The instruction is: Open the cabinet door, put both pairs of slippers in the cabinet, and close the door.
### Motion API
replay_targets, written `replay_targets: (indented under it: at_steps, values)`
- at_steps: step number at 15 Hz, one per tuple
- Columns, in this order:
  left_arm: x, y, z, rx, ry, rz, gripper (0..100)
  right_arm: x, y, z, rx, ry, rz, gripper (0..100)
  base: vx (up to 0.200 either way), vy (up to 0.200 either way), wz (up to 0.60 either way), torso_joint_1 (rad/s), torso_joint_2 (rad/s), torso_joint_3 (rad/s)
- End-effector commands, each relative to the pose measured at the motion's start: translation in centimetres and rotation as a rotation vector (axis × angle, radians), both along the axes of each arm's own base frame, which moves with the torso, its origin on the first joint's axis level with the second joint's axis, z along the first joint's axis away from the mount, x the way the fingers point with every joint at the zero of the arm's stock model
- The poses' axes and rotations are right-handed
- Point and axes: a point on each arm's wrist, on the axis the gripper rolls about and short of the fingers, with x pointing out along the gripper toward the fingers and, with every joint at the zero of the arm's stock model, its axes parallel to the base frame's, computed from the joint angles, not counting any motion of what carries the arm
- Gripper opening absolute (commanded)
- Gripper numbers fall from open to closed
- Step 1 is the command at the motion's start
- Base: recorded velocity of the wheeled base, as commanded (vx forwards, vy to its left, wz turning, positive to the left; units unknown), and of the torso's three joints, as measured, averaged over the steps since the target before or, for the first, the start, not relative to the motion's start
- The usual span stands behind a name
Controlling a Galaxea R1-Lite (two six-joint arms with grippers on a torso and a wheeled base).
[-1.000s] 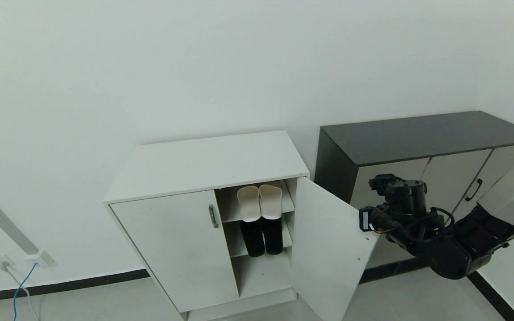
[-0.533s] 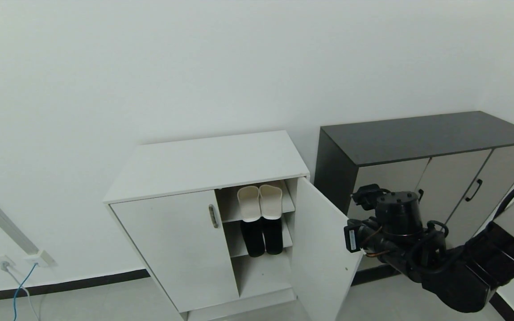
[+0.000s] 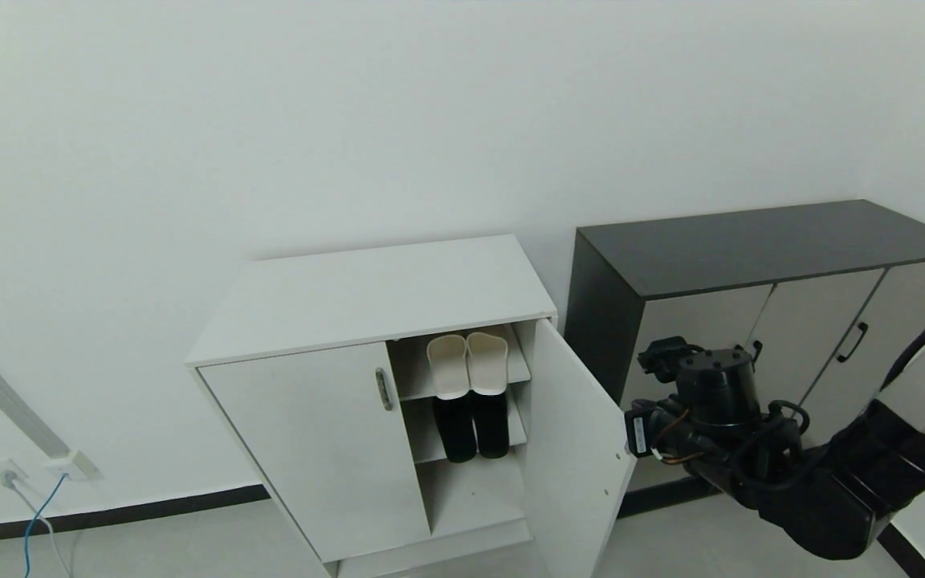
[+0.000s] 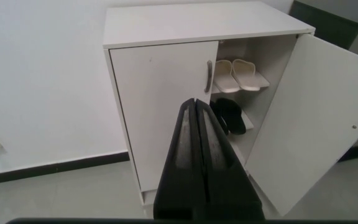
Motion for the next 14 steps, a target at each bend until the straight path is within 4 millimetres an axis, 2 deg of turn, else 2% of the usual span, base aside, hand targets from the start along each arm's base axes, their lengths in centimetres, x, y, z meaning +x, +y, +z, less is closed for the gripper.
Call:
replay_targets:
  at_steps: [1, 6, 9, 14]
  values:
    - [0.0, 0.0, 0.0, 0.000, 0.002, 0.002, 0, 0.0, 0.3, -1.0, -0.014, 0.025, 0.010, 0, 0.000, 0.000, 0.00, 0.000, 0.00, 0.000]
    - [0.0, 0.0, 0.0, 0.000, 0.002, 0.000, 0, -1.9, 2.6, -0.8, -0.004, 0.028, 0.097, 0, 0.000, 0.000, 0.00, 0.000, 0.00, 0.000]
    - [0.0, 0.0, 0.0, 0.000, 0.002, 0.002, 0, -4.0, 4.2, 0.3, 0.049, 0.017, 0.162, 0, 0.000, 0.000, 0.00, 0.000, 0.00, 0.000]
    - [0.0, 0.0, 0.0, 0.000, 0.000, 0.002, 0, -6.2, 3.4, 2.9, 0.127, 0.003, 0.300, 0, 0.000, 0.000, 0.00, 0.000, 0.00, 0.000]
